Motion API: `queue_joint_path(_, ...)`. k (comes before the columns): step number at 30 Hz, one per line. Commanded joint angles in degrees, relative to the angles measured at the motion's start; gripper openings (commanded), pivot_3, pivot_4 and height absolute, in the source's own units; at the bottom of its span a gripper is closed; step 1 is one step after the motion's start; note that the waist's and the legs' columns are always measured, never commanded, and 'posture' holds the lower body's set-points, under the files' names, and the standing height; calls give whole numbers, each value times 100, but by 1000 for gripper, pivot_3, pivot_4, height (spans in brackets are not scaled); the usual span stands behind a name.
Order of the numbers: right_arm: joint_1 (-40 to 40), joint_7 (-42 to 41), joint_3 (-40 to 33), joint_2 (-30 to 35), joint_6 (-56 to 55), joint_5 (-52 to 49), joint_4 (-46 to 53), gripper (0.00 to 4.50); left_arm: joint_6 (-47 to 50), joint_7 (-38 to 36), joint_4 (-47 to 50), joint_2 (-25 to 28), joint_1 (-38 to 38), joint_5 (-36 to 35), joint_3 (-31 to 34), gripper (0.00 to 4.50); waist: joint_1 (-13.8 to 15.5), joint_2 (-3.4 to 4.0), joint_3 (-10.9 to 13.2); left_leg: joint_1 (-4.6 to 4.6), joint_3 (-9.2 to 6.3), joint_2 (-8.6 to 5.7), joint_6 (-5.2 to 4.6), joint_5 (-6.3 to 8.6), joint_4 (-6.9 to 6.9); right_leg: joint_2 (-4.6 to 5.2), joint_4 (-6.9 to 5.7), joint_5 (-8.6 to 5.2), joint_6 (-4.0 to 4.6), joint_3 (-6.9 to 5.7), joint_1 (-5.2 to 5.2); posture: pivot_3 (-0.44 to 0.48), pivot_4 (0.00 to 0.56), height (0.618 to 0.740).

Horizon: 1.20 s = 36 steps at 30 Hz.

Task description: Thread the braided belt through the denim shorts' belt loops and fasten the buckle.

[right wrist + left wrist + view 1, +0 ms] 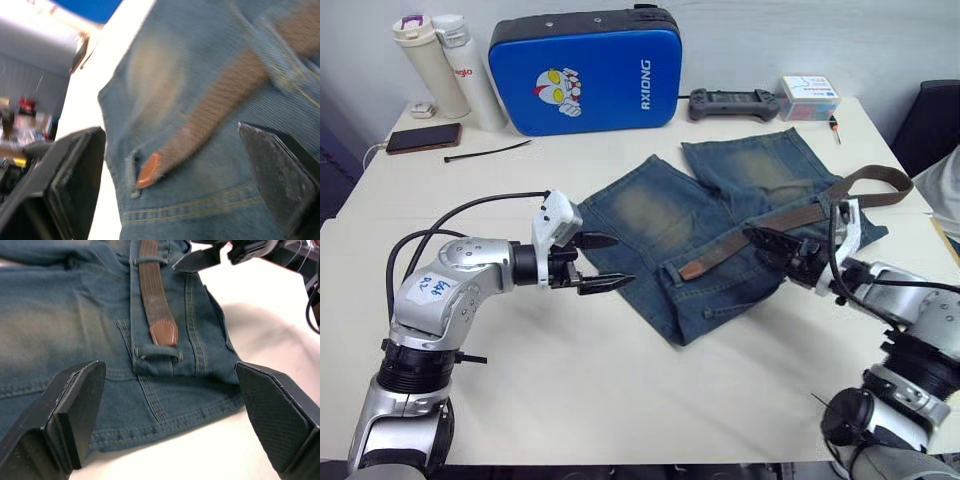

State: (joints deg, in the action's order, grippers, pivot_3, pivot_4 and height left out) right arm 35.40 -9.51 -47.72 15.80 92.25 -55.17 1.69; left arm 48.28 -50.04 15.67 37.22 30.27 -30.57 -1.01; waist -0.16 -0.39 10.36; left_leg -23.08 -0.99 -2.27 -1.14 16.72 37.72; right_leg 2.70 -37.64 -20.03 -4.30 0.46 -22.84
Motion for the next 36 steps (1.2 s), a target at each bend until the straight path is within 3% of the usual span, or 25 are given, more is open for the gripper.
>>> queue_joint_path(1, 148, 1025, -385, -432, 25, -697, 7, 4480, -49, -41, 286, 107, -26, -56, 2, 4500, -33, 2, -1, 0, 1, 0, 1, -1, 0, 0, -2, 0, 0, 1, -1, 0, 150, 740)
queue_joint_path(6, 284, 1901, -552, -703, 25, -1278, -107, 4480, -30, -22, 342, 143, -56, -66, 35, 4500, -48, 4, -2, 1, 3, -1, -3, -5, -1, 0, -7, 0, 1, 3, -3, 0, 150, 740)
queue_joint_path(15, 371, 2592, -388, -884, -170, -1825, -359, 4480, 4, 97, 448, 151, -103, -81, 44, 4500, -129, 4, -2, 1, 3, 0, -4, -6, -4, -1, -8, -1, 1, 2, -3, 0, 150, 740)
queue_joint_path(24, 271, 2891, -196, -1043, -898, -2413, -526, 4480, -37, 175, 516, 126, -156, -72, 78, 4500, -150, 4, -3, 1, 3, 0, -4, -7, -6, -1, -9, -1, 1, 3, -3, 0, 150, 740)
queue_joint_path(34, -73, 2581, 606, -955, -1464, -1994, -574, 4480, -35, 227, 554, 13, -37, -108, 41, 4500, -155, 5, -3, 1, 4, 1, -5, -7, -7, -2, -9, -1, 1, 3, -3, 0, 150, 740)
queue_joint_path(36, -149, 2474, 779, -895, -1566, -1966, -554, 3989, -44, 231, 567, 38, -77, -93, 31, 4500, -150, 5, -3, 2, 4, 1, -5, -8, -7, -2, -9, -1, 1, 3, -3, 0, 150, 740)
